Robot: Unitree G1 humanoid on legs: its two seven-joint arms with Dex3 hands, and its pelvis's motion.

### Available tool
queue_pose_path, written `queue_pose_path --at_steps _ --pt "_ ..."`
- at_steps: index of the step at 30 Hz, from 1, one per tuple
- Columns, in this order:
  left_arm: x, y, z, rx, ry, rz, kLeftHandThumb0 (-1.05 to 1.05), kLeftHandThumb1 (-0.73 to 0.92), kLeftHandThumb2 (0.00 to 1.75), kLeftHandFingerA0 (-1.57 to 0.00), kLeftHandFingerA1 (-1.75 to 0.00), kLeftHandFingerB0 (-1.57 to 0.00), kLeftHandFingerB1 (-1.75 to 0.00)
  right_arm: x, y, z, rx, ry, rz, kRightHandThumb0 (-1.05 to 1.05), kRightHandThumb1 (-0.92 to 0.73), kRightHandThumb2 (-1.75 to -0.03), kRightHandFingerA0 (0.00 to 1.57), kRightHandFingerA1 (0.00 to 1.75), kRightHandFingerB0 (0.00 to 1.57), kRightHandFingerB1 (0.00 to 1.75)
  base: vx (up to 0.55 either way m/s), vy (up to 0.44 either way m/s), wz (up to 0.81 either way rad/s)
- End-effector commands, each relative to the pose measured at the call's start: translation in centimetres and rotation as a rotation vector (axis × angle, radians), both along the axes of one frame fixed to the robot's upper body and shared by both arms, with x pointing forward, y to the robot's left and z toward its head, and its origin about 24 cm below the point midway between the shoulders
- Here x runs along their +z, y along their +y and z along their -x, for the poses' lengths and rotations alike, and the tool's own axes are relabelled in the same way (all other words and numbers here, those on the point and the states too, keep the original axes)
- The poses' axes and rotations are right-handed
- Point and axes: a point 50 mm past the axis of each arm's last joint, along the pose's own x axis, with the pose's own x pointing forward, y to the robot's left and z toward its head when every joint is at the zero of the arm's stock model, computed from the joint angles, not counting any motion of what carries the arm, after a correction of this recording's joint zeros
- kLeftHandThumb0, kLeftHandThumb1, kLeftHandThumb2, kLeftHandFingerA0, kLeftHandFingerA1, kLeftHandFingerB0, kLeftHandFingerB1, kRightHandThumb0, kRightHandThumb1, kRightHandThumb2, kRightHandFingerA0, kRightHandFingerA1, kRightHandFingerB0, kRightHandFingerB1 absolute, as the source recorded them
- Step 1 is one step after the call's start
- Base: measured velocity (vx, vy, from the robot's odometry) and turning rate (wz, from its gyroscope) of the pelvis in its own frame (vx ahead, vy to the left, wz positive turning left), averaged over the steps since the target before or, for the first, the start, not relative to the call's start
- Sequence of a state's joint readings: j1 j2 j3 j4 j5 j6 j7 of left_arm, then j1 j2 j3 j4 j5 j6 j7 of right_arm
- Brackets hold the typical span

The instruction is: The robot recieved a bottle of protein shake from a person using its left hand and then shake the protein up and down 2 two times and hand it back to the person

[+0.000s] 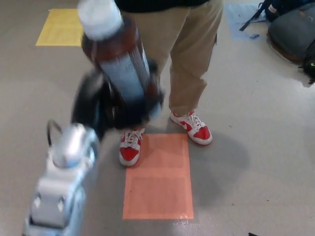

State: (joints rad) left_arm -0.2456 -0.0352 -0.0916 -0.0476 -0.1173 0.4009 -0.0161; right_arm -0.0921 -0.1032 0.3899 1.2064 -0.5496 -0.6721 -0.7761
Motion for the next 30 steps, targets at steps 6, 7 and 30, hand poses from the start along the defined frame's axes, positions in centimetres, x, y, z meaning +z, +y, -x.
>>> queue_pose_path --at_steps 6,7,30 --pt "-7.2 0.3 3.3 -0.103 0.192 -0.221 -0.16 0.84 0.71 -0.97 -1.34 -0.76 -1.11 0.3 -0.7 -0.2 -0.03 -0.013 -0.013 -0.18 -0.73 -0.62 0.88 0.48 0.76 0.45 0.0 0.0 0.0" --pt "-4.9 0.4 2.1 -0.075 0.134 -0.173 -0.14 0.84 0.72 -0.92 -1.39 -0.76 -1.04 0.4 -0.8 -0.2 -0.032 -0.016 -0.018 -0.19 -0.72 -0.62 0.88 0.48 0.76 0.45 0.0 0.0 0.08" --pt "8.1 0.5 -1.2 -0.026 -0.227 -0.048 -0.13 0.78 0.71 -0.99 -1.28 -0.84 -1.06 0.1 -0.2 0.3 -0.018 -0.003 -0.043 -0.16 -0.72 -0.62 0.89 0.49 0.76 0.46 0.0 0.0 0.01"
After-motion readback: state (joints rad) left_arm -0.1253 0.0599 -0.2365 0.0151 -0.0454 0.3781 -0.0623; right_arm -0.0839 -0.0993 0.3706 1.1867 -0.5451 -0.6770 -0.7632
